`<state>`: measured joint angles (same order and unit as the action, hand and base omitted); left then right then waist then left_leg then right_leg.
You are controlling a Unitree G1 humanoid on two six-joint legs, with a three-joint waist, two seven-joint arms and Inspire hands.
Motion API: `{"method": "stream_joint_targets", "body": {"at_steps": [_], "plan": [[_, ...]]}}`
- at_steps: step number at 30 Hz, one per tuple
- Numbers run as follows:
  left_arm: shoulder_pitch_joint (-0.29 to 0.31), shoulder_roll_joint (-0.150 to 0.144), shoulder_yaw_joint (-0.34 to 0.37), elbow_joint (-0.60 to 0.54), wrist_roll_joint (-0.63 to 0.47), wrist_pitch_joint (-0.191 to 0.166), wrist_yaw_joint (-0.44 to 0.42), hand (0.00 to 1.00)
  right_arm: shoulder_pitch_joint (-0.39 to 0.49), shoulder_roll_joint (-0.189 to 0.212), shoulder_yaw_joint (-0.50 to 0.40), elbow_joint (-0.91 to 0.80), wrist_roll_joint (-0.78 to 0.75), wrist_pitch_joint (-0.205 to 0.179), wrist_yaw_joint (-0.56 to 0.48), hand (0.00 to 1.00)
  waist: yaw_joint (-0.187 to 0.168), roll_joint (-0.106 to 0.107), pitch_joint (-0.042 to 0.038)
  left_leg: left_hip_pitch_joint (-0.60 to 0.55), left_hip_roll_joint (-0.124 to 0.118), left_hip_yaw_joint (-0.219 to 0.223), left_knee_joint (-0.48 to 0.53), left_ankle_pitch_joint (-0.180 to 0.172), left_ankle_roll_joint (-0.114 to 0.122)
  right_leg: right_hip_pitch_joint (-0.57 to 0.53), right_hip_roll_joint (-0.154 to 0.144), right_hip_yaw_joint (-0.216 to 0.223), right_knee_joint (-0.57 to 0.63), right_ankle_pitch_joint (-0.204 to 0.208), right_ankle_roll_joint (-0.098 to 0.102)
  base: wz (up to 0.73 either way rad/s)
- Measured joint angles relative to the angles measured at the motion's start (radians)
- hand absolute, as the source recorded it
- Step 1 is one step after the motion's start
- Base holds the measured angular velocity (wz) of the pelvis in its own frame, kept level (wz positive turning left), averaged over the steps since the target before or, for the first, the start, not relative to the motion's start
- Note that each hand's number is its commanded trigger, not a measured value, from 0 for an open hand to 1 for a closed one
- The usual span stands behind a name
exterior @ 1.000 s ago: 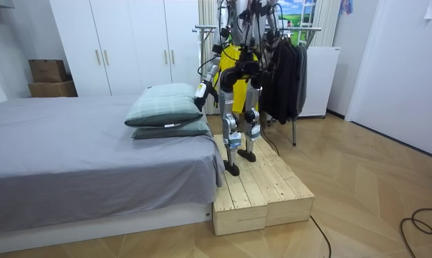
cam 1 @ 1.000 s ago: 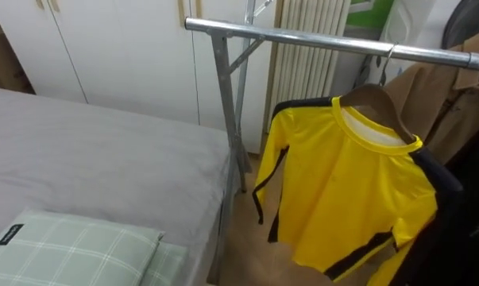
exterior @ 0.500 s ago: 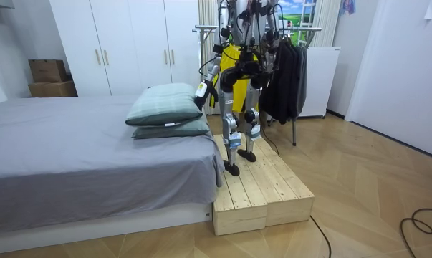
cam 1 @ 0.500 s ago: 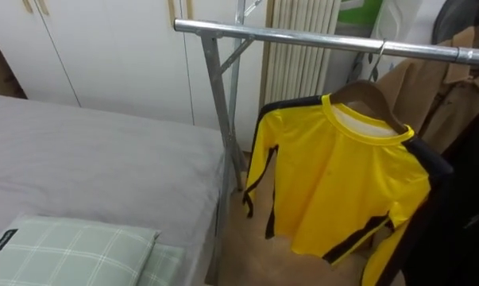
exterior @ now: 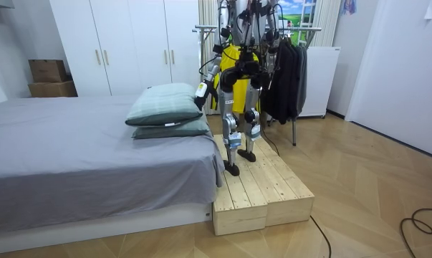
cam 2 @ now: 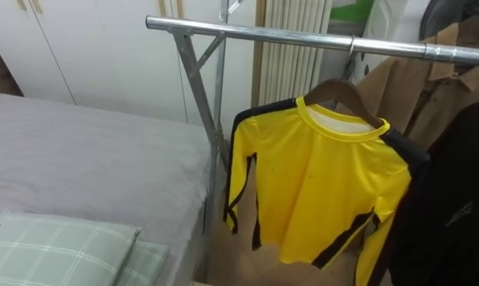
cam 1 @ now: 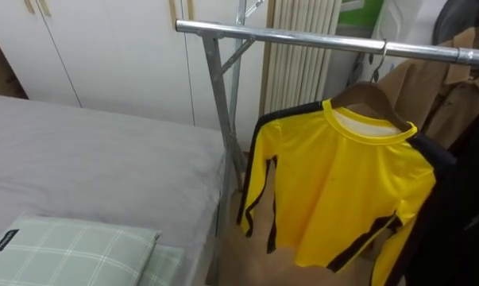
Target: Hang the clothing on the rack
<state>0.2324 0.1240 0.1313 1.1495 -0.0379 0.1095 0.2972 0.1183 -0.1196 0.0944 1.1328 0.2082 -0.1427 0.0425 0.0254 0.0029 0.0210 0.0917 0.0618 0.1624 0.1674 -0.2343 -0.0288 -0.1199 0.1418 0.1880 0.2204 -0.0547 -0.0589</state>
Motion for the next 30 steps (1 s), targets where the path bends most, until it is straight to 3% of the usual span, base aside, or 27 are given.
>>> {"method": "stream_joint_targets", "body": {"at_steps": [10, 23, 30], "plan": [[0.0, -0.022, -0.002, 0.002, -0.083, -0.011, -0.006, 0.0, 0.002, -0.001, -0.019, 0.001, 0.001, 0.002, 0.0, 0.0, -0.007, 0.023, -0.0063, 0.004, -0.001, -0.011, -0.004, 0.0, 0.0, 0.017, -0.004, -0.009, -0.015, -0.002, 0.003, 0.03], [0.005, -0.026, -0.019, 0.017, -0.09, -0.039, -0.043, 0.0, -0.001, -0.003, -0.019, 0.0, 0.001, 0.014, 0.042, 0.0, -0.006, 0.017, -0.0079, 0.004, -0.003, -0.027, -0.004, 0.0, 0.001, 0.016, -0.017, -0.049, -0.015, -0.005, 0.002, 0.04], [0.005, -0.015, -0.035, 0.027, -0.122, -0.046, -0.084, 0.0, -0.016, -0.002, 0.003, -0.001, -0.018, 0.047, 0.047, 0.0, 0.01, 0.015, -0.0084, 0.005, -0.003, -0.031, -0.001, -0.001, 0.002, 0.015, -0.019, -0.056, -0.012, -0.009, 0.0, 0.01]]}}
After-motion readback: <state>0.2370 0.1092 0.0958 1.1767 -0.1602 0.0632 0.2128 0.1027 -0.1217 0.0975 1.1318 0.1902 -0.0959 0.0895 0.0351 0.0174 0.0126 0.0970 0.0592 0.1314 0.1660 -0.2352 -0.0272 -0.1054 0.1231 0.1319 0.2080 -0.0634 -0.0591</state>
